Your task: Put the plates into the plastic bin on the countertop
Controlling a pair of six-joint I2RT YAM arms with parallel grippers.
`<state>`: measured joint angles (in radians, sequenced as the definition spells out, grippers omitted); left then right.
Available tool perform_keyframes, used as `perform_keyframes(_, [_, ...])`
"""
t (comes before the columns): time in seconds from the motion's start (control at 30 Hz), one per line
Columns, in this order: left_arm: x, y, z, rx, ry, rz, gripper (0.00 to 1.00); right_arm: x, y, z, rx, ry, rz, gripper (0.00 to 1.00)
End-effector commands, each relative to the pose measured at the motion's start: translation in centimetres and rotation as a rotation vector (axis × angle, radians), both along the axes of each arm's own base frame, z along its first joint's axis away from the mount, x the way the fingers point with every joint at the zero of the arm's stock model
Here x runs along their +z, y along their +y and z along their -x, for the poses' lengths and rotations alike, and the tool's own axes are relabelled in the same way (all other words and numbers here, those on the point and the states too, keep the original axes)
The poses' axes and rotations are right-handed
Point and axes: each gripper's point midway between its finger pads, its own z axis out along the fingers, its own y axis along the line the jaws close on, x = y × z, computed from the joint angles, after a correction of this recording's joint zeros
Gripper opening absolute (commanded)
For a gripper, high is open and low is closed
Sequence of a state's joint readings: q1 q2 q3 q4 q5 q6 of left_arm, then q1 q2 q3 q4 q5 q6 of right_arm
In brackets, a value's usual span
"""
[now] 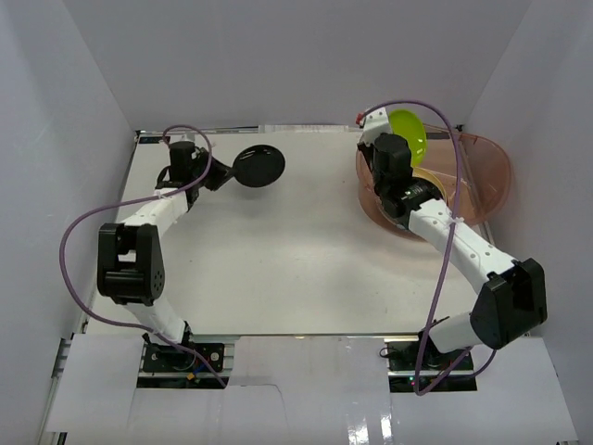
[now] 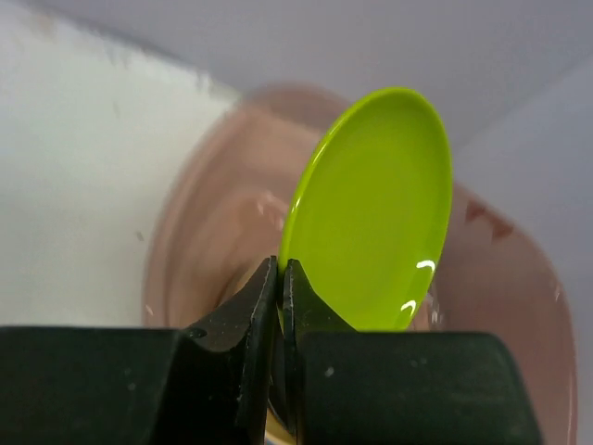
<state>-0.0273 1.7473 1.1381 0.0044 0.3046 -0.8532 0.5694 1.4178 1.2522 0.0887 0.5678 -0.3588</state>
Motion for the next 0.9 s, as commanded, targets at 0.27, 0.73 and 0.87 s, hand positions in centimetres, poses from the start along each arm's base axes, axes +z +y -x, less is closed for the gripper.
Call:
perform_keyframes(0.27, [15.0, -14.3, 6.8, -0.229, -0.309, -0.027, 0.00, -10.0, -6.8, 2.1, -0.185, 0.268, -0.189, 0.78])
perform_keyframes(0.73, [18.7, -32.6, 7.2, -0.358, -0.388, -0.020, 0.00, 5.9, -7.6, 16.3, 0.094, -0.019, -0.722, 0.08])
perform_keyframes(0.87, [18.0, -37.8, 7.1, -0.395, -0.403, -0.014, 0.00, 4.8, -7.2, 19.7, 0.179, -0.016, -0.770, 0.08])
